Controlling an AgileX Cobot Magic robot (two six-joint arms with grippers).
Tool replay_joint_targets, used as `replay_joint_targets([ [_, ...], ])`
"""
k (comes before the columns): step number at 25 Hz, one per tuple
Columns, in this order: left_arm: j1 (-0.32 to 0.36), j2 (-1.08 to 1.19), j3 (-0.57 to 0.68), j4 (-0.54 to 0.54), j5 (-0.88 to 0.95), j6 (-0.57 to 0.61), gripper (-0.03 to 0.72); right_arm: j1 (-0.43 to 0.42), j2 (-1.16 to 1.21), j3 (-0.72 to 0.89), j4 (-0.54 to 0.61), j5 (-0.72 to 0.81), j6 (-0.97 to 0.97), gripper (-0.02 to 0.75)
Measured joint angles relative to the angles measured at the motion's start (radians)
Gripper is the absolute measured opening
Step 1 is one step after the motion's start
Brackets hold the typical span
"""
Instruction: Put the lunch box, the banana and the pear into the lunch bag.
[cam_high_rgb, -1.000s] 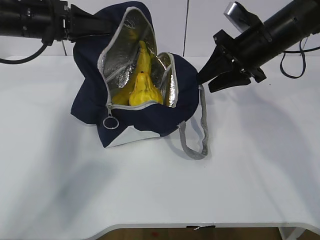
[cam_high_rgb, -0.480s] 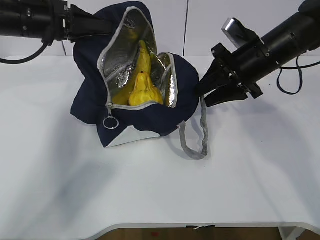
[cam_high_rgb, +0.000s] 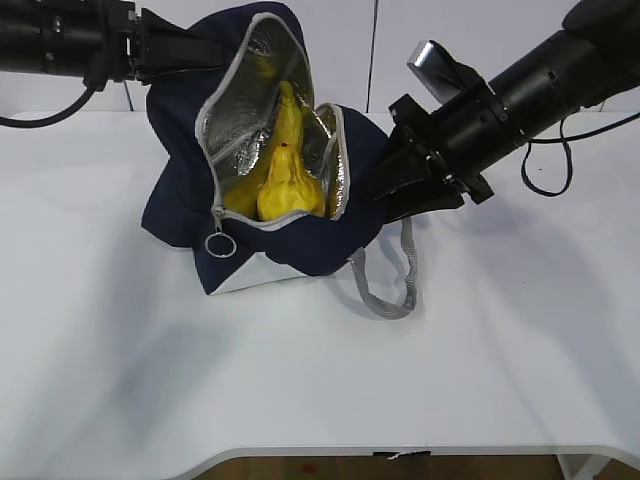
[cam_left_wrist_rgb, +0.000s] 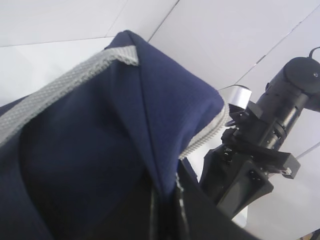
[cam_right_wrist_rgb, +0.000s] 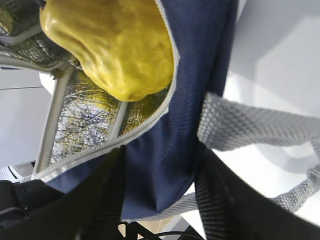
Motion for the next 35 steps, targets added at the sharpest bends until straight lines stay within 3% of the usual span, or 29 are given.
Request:
replay_joint_targets([
  [7, 0.0, 0.0, 0.0, 0.0, 0.0, 0.0, -0.001, 0.027, 0.012, 0.0, -0.019, 0.0, -0.002, 0.337],
  [13, 0.0, 0.0, 0.0, -0.002, 0.0, 0.0, -0.001, 0.041, 0.022, 0.0, -0.066, -0.005, -0.033, 0.104],
  [16, 0.0, 0.0, 0.0, -0.002, 0.0, 0.0, -0.001, 0.041, 0.022, 0.0, -0.105, -0.012, -0.035, 0.052],
  [27, -0.017, -0.006, 0.0, 0.019, 0.002, 0.0, -0.001, 0.041, 0.025, -0.056, -0.216, -0.011, -0.035, 0.008],
  [35, -0.097, -0.028, 0.0, 0.116, -0.003, -0.002, -0.001, 0.041, 0.028, -0.181, -0.347, 0.022, 0.02, 0.008],
])
